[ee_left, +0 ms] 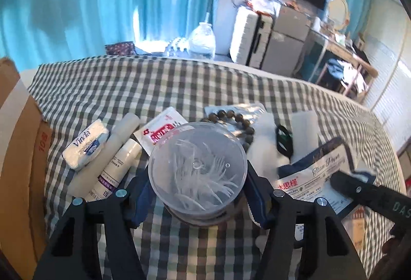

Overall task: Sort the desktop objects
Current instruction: 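Grasp the clear swab tub with the left tool while the right grasps the tissue pack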

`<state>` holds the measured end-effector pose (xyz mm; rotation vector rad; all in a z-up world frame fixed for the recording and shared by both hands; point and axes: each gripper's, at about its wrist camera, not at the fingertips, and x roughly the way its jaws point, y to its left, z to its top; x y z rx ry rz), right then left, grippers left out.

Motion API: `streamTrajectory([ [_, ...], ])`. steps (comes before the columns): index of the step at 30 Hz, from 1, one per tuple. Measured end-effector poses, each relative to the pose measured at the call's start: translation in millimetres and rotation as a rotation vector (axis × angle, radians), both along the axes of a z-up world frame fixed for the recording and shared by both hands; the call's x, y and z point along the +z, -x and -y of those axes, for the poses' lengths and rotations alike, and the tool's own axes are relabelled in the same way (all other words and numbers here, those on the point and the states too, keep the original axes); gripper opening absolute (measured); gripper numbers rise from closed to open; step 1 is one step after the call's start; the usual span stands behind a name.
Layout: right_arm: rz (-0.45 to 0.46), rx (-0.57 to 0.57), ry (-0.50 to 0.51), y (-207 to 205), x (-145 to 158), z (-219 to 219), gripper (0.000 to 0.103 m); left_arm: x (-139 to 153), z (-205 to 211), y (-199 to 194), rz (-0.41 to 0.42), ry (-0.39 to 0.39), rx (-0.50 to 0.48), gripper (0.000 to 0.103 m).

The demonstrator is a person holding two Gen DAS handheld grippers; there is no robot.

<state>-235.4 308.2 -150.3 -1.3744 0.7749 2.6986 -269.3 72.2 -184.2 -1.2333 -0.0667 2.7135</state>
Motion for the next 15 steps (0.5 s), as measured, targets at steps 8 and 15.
streamTrajectory([
  [8,-0.045,0.005,-0.003,-31,33,3,0.031,40,16,-30,-0.03,-0.016,0.011,0.064],
  [15,-0.069,0.032,-0.013,-69,67,18,0.028,78,39,-70,-0.041,-0.009,0.03,0.063],
])
